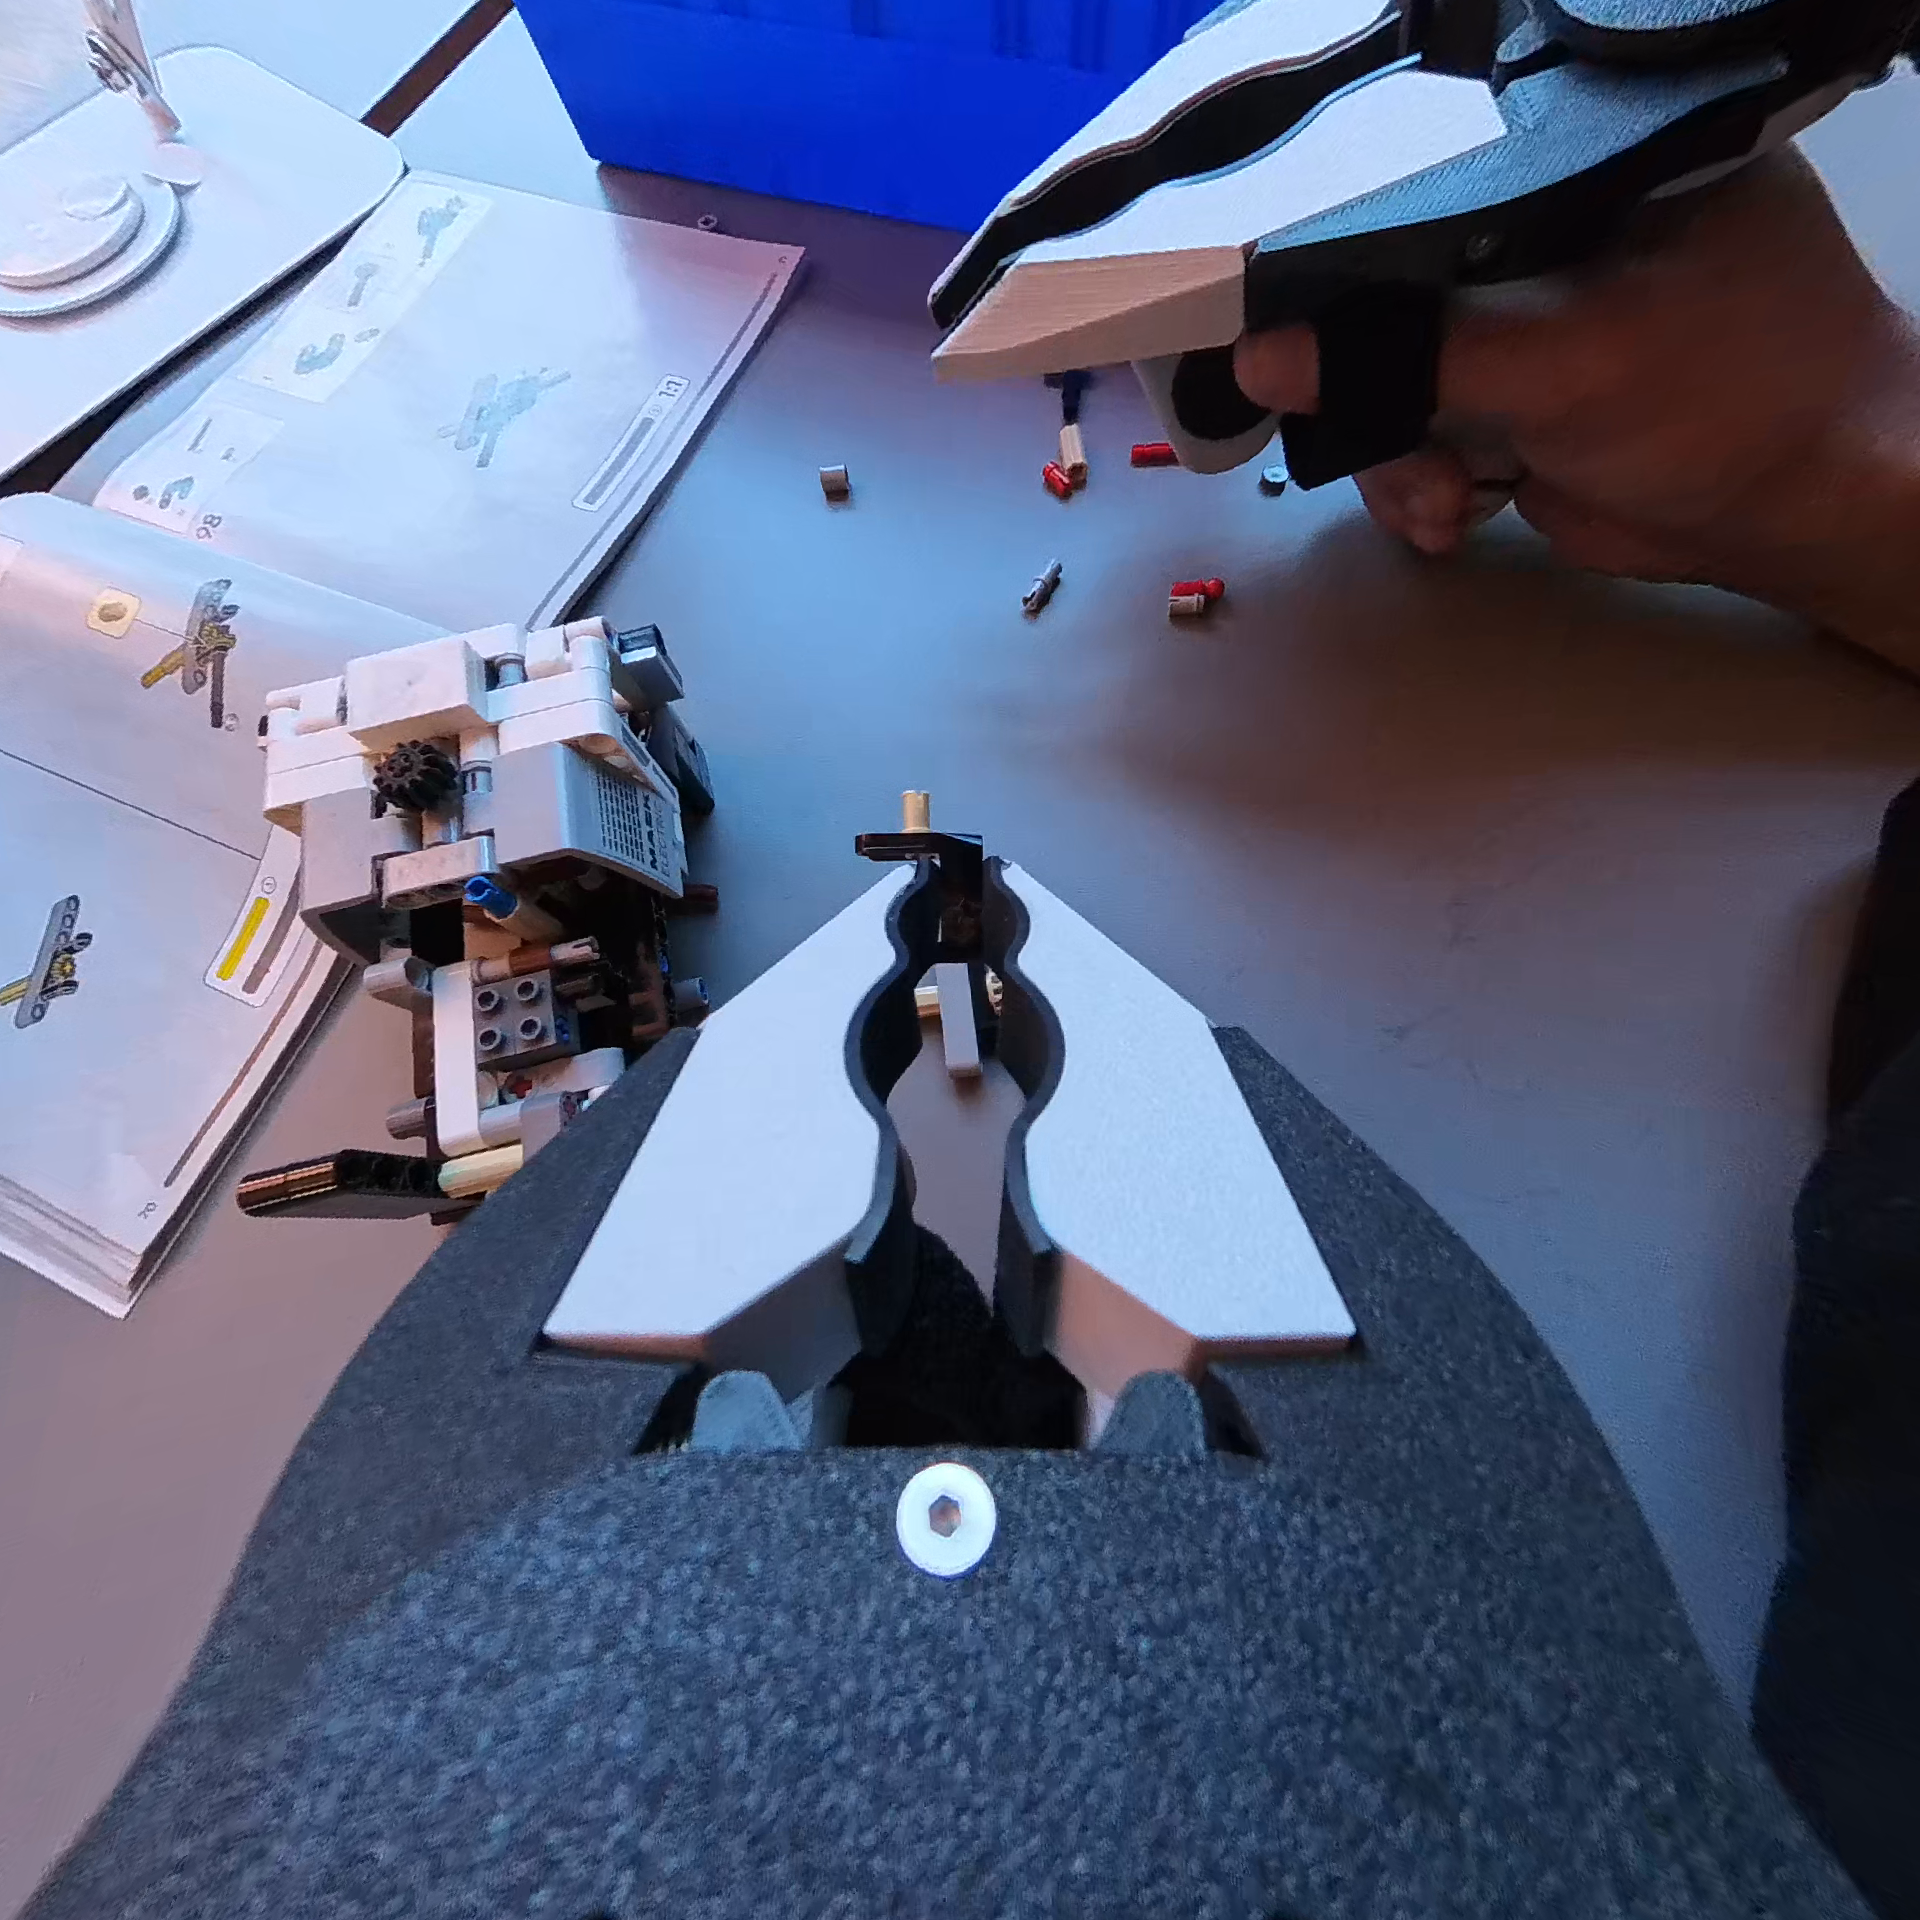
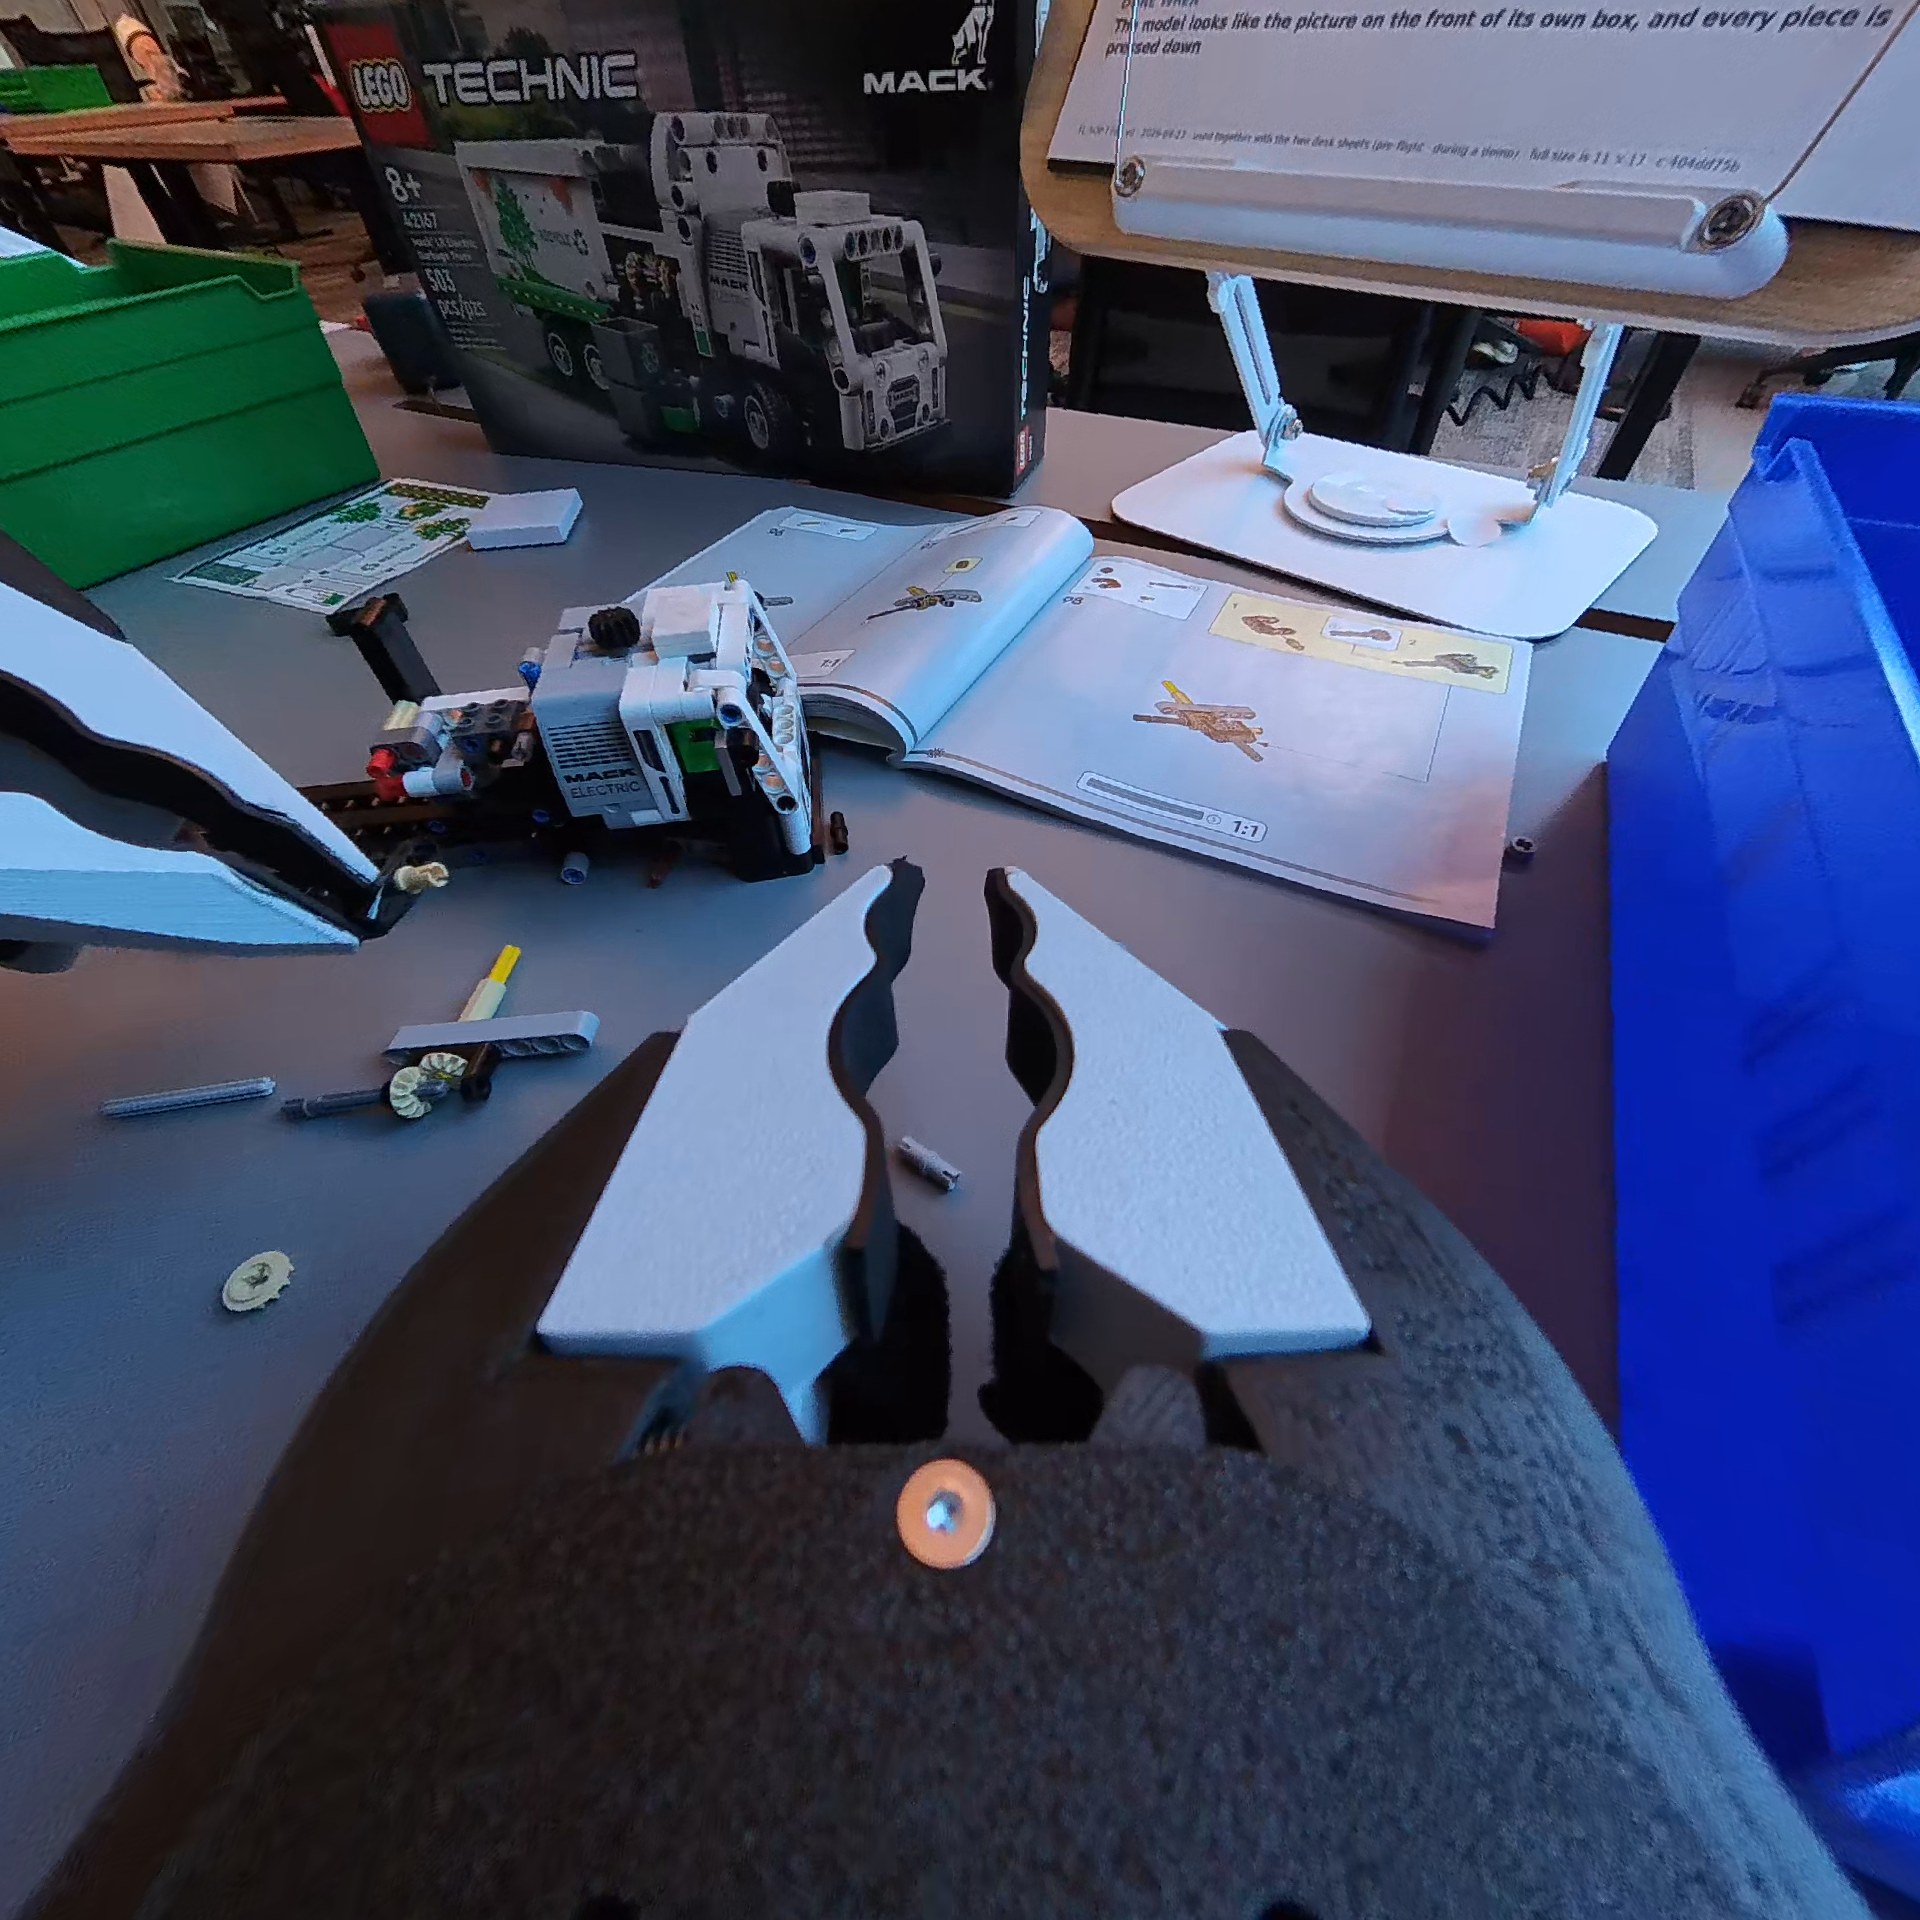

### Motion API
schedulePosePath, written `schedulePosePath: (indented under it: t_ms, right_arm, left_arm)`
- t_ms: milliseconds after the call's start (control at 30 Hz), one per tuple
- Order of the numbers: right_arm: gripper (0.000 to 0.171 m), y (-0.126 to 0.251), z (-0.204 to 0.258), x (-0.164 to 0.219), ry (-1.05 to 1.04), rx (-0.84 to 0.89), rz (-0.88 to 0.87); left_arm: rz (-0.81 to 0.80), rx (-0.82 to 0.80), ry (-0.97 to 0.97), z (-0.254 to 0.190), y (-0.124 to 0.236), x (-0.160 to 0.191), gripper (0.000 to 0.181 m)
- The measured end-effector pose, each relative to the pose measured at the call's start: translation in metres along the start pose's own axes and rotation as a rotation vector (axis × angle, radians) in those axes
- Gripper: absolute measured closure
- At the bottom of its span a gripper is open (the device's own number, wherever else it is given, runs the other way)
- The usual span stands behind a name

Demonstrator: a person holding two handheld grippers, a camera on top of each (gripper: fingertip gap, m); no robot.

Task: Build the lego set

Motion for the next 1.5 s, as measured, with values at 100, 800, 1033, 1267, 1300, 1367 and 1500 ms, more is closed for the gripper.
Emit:
schedulePosePath:
  t_ms: [100,800,1033,1267,1300,1367,1500]
  right_arm:
    - [0.158,0.001,-0.001,-0.001,0.002,0.006,-0.004]
    - [0.161,0.015,0.055,-0.007,0.101,-0.259,0.075]
    - [0.16,0.029,0.129,0.011,0.216,-0.472,0.291]
    - [0.16,0.023,0.143,0.012,0.211,-0.418,0.283]
    - [0.16,0.024,0.142,0.013,0.22,-0.408,0.288]
    - [0.16,0.025,0.141,0.015,0.227,-0.402,0.301]
    - [0.155,0.024,0.143,0.016,0.234,-0.41,0.314]
  left_arm:
    - [0.002,-0.003,0.0,0.001,0.001,0.0,0.175]
    - [0.174,-0.153,0.127,-0.009,0.062,0.055,0.175]
    - [0.203,-0.158,0.126,-0.029,0.061,0.079,0.176]
    - [0.216,-0.055,0.099,-0.046,0.048,0.091,0.176]
    - [0.22,-0.058,0.098,-0.047,0.045,0.092,0.176]
    - [0.222,-0.049,0.097,-0.05,0.042,0.093,0.176]
    - [0.22,-0.076,0.099,-0.051,0.036,0.092,0.176]
Point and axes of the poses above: each gripper's, where its closed fingertips meet, y back along the fingers, x out of its underside, z = x × y across the jaws, the point moved 8 cm from there along y, back along the fingers, and after that the axes turned 14 degrees about y, right-handed, at the moved point
